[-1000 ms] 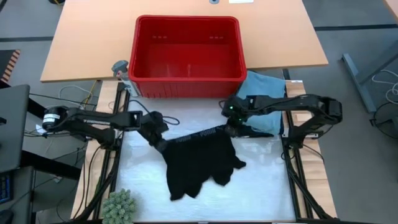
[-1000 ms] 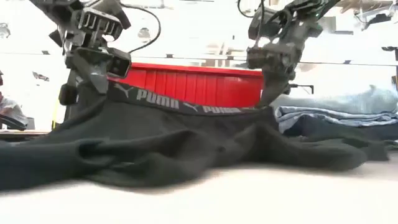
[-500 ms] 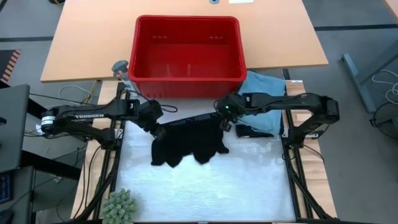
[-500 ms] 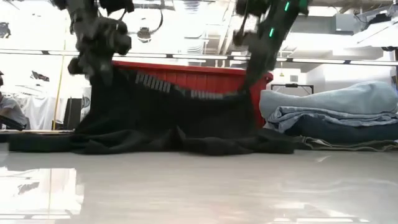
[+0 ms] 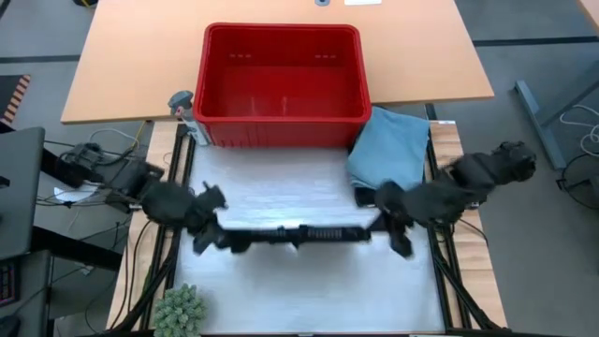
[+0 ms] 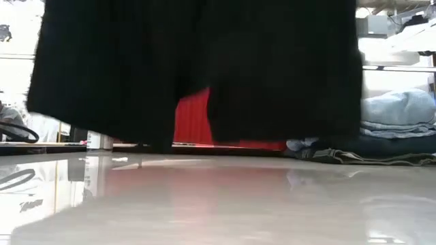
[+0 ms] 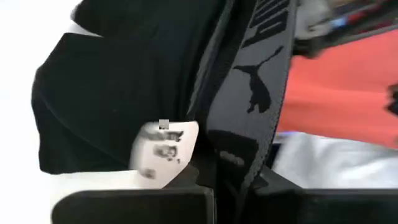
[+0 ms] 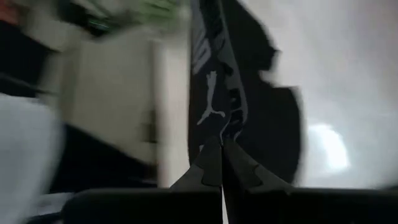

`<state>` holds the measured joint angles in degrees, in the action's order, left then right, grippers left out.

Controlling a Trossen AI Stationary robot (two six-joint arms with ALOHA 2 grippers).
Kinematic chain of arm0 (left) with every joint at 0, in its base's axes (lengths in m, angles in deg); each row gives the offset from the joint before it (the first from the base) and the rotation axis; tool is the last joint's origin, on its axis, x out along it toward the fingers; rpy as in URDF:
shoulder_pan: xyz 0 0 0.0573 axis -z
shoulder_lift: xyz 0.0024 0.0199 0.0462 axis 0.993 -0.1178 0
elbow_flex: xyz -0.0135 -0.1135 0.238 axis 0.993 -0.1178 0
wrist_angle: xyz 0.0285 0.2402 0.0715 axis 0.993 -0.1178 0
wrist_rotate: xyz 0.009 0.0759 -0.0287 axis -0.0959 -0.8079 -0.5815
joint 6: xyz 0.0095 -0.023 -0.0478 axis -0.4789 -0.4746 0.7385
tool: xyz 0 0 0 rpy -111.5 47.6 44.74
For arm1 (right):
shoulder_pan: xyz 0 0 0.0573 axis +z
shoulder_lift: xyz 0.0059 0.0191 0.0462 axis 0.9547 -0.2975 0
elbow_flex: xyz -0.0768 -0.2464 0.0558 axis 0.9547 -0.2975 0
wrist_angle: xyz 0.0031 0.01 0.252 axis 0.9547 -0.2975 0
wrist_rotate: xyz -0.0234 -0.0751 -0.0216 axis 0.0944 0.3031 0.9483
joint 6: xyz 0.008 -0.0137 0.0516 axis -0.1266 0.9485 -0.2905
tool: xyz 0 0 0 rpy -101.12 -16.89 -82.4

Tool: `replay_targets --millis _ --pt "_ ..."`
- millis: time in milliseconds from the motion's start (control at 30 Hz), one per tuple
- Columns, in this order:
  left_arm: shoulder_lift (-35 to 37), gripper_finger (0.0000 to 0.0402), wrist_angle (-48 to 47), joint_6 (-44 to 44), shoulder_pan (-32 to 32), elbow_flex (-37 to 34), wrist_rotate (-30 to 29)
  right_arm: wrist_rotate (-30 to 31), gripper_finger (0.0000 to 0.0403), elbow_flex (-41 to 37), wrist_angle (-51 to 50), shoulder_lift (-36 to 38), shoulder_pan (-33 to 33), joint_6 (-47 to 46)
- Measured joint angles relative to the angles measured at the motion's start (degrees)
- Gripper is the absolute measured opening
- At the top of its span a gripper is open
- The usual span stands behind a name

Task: Fold Laundry from Bin
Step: Fold the black boxer short

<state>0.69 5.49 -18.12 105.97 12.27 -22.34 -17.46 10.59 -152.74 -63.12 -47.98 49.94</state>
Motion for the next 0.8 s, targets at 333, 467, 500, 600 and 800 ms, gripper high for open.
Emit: replay_targets --millis 333,467,500,600,800 --pt "-5.8 0.0 23.9 13.3 20.1 2.3 -1.4 8.8 0.0018 7.6 6.7 -3.9 19.0 -21.1" --pt "-4.7 0.0 19.3 10.1 18.2 2.3 -1.3 7.9 0.0018 7.9 -2.1 -3.7 15.2 -24.6" --pt "-4.2 0.0 16.3 9.9 17.3 2.3 -1.1 6.5 0.0018 7.6 -4.3 -3.8 13.9 -25.3" --pt "-2.8 0.0 5.9 8.7 14.2 0.7 1.3 1.9 0.0018 5.5 -7.5 -4.2 9.1 -21.5" --pt "-0.4 0.0 8.6 -2.8 5.7 -11.8 12.3 -8.2 0.0018 -4.9 -4.8 -4.5 -3.0 -5.3"
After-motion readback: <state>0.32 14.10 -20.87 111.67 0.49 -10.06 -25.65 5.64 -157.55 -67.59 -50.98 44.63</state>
